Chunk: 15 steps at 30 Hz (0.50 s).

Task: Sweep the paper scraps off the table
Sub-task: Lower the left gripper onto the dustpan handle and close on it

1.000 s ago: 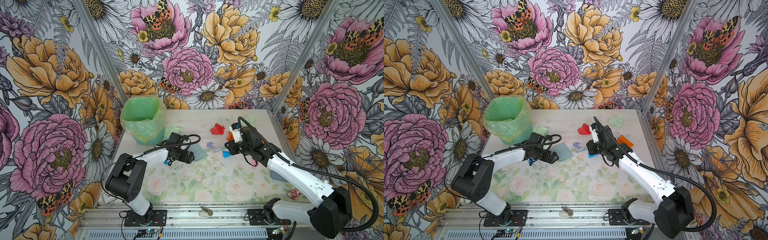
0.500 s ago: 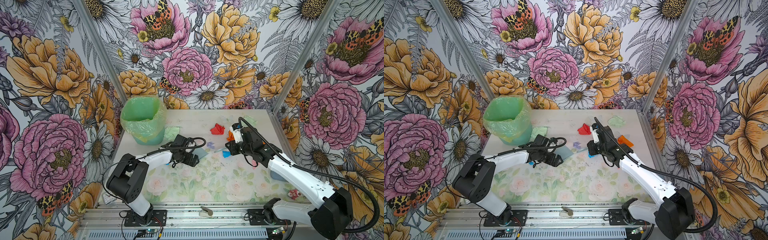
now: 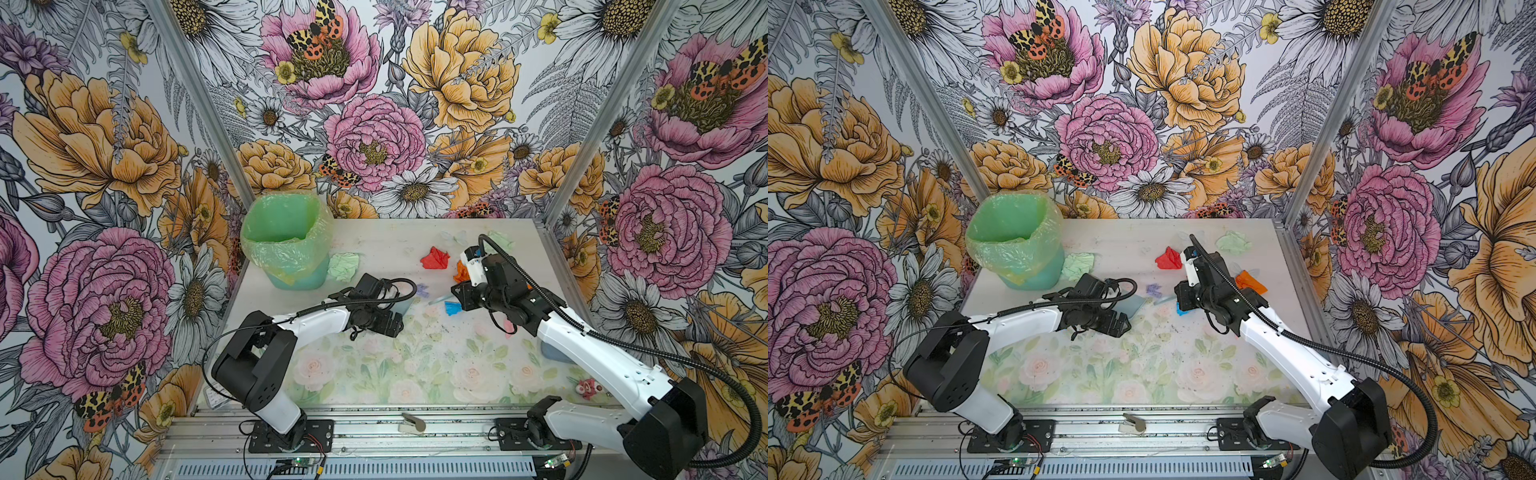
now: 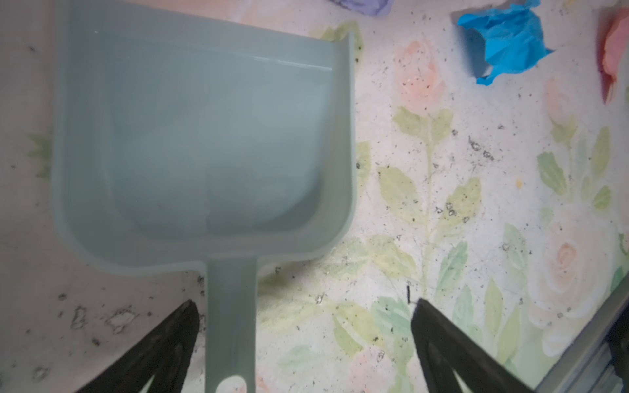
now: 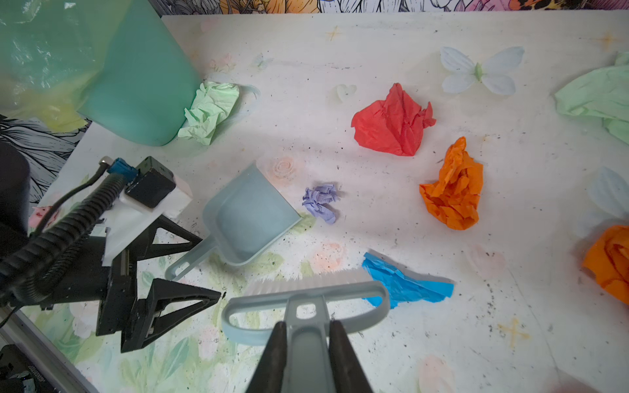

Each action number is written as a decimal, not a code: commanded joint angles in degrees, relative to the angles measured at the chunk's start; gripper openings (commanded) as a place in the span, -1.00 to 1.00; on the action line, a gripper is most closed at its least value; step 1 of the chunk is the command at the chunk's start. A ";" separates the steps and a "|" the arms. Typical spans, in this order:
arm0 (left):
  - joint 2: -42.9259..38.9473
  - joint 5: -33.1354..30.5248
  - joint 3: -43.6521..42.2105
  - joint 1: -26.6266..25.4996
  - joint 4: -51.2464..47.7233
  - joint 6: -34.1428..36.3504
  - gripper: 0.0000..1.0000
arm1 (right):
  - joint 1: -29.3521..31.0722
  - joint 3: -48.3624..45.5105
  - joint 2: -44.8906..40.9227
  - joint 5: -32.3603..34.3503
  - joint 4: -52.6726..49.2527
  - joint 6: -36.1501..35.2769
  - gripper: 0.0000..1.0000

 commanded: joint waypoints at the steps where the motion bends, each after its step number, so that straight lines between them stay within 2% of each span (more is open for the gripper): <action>1: -1.16 -4.06 -0.88 -0.42 0.26 -3.94 0.98 | -0.01 -0.99 -1.34 0.26 1.58 -1.02 -1.00; 6: 0.88 -5.48 -0.68 -1.25 1.21 -7.23 0.97 | -0.14 -1.49 -2.01 0.33 1.74 -1.06 -1.00; 10: 1.30 -10.50 -0.60 -3.36 1.36 -9.35 0.97 | -0.44 -1.88 -2.57 0.40 1.76 -1.12 -1.00; 15: 1.19 -13.50 -1.31 -4.12 1.72 -10.89 0.97 | -0.72 -1.91 -2.56 0.15 1.74 -1.30 -1.00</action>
